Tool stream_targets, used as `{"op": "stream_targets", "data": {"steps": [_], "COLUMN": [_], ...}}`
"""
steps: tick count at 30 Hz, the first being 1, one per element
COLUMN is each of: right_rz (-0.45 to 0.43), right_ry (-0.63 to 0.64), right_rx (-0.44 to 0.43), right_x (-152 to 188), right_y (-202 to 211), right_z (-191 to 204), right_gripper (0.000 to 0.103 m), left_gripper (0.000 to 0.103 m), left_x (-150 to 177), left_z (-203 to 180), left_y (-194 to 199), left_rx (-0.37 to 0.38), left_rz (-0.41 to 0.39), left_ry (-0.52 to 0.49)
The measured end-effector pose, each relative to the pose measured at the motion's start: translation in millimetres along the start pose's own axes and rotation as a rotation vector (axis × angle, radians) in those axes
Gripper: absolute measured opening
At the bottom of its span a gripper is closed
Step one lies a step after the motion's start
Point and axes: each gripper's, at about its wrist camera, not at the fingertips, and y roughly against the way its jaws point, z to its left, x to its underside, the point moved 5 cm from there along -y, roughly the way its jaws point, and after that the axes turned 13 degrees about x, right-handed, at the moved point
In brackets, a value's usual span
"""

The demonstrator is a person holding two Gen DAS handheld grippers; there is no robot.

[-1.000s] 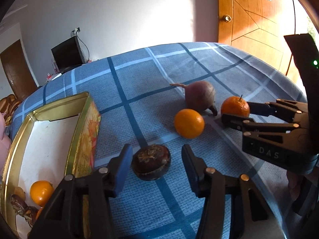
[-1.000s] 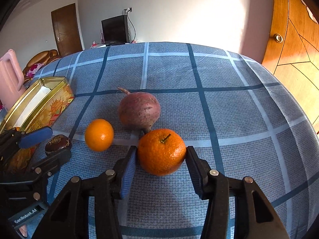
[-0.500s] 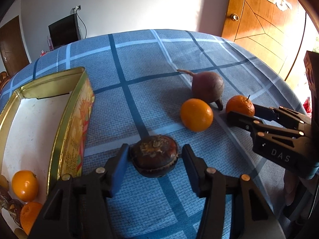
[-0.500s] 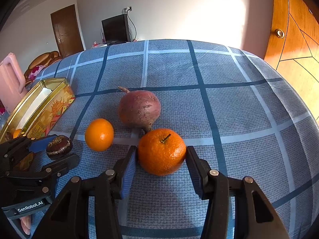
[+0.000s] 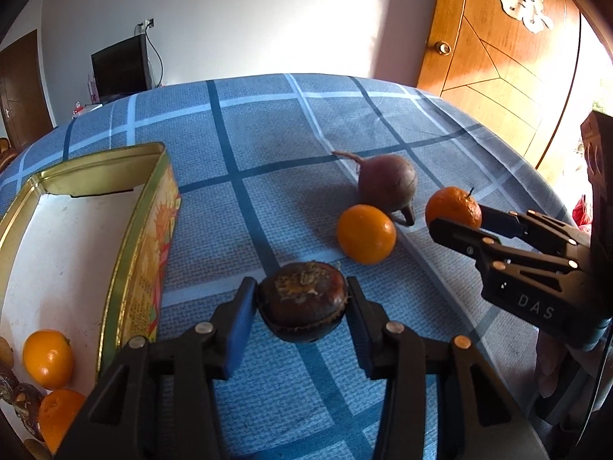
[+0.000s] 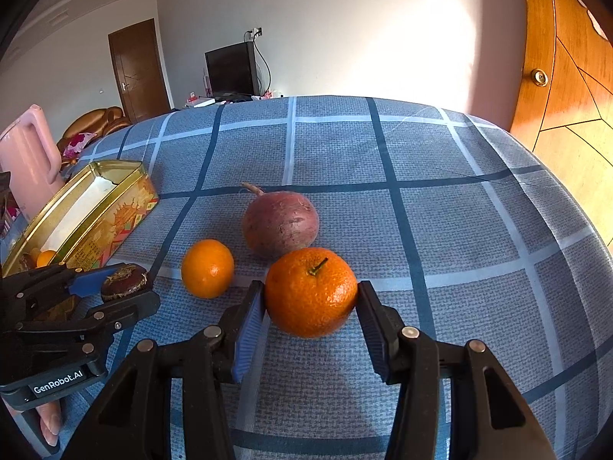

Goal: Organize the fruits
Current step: 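Grasp the brown nut with the left tool while the right tool grasps the mandarin, then lift the brown nut and mandarin and carry them toward the tin tray with both tools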

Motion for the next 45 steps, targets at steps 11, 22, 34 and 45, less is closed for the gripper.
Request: {"op": "stream_targets", "data": {"steps": [11, 22, 34, 45], "right_rz": [-0.060, -0.124, -0.208, -0.270], "right_ry": [0.006, 0.001, -0.001, -0.001], "right_rx": [-0.001, -0.023, -0.018, -0.017], "right_x": [-3.0, -2.4, -2.3, -1.8], "right_y": [10.7, 25.9, 41.7, 52.5], "right_z": [1.7, 4.5, 4.2, 3.6], "right_gripper": [0.050, 0.050, 0.050, 0.050], "left_gripper": [0.047, 0.047, 0.047, 0.047], "left_x": [-4.6, -6.9, -7.0, -6.5], "left_z": [-5.8, -6.3, -13.3, -16.4], "left_y": [17.8, 31.0, 40.7, 47.3], "left_rx": [-0.054, -0.088, -0.116, -0.128], "left_rz": [-0.096, -0.166, -0.218, -0.251], "left_ry": [-0.049, -0.059, -0.095, -0.106]}}
